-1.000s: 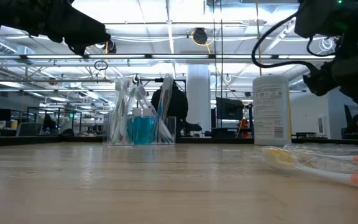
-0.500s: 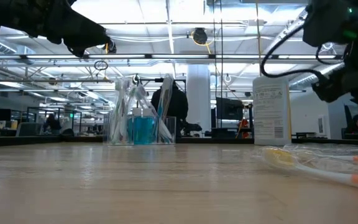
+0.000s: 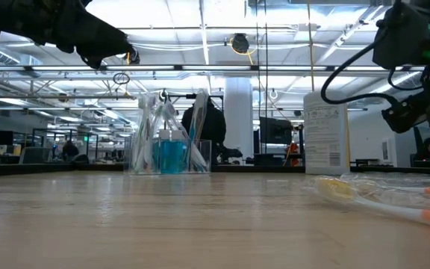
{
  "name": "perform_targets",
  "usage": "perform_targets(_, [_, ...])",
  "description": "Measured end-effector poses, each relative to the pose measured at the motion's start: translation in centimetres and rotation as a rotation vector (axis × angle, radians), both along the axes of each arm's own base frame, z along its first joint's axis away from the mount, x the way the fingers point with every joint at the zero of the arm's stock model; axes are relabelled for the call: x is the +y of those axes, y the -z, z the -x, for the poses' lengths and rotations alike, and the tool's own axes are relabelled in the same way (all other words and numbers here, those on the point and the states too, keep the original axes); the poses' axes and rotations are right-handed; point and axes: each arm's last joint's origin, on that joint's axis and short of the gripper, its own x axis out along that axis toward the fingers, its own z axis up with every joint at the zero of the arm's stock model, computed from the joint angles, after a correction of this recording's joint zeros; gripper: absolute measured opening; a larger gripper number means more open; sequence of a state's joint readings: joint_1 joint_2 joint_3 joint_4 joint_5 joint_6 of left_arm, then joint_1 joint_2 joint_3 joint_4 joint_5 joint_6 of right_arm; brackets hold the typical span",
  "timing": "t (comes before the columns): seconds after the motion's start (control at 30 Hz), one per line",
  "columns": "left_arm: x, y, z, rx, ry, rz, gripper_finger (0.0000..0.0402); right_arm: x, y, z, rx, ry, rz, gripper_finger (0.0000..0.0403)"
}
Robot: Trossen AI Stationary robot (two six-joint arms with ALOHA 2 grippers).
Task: Pick & Place toothbrushing station
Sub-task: Put the green toothbrush into the transparent organizer
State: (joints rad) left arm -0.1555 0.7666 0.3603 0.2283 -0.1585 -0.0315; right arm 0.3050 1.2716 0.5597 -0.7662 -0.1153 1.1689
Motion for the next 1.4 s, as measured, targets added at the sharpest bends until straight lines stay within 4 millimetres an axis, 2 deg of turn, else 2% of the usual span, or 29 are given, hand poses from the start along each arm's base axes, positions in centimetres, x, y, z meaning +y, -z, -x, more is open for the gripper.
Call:
perform_targets(0.27, [0.0,0.0,0.0,0.0,0.0,0.0,0.017,-0.2,-1.1,-0.7,-0.065,0.041,-0.024,0.0043])
perform_targets(0.47, [0.0,0.0,0.0,-0.001,-0.001,0.005,0.017,0.3,-3.7,-3.0,-0.395,-0.042,-0.025,0.0007])
perform_targets(0.63, [0.0,0.0,0.0,-0.001,-0.001,0.005,0.017,0.1,-7.1,-5.7,-0.863,-0.151,0.062,0.0012])
perform_targets(0.8, [0.0,0.0,0.0,-0.001,-0.001,0.005,0.017,-0.7,-10.3,-7.6,-1.24,-0.29,0.273,0.001])
perform_targets(0.97, [0.0,0.0,0.0,-0.001,0.0,0.002,0.017,-1.2,-12.7,-8.8,-1.472,-0.482,0.677,0.001])
perform_targets(1.1, [0.0,0.0,0.0,-0.001,0.0,0.002,0.017,-1.5,-13.7,-9.7,-1.49,-0.547,1.064,0.001])
perform_targets(1.17, [0.0,0.0,0.0,-0.001,0.0,0.0,0.017,-1.7,-13.7,-10.3,-1.484,-0.578,1.195,0.001])
perform_targets(1.27, [0.0,0.0,0.0,-0.001,0.0,0.0,0.017,-2.2,-13.4,-11.2,-1.499,-0.572,1.297,0.001])
perform_targets(1.4, [0.0,0.0,0.0,-0.001,0.0,0.0,0.017,-3.4,-11.7,-12.5,-1.442,-0.559,1.316,0.001])
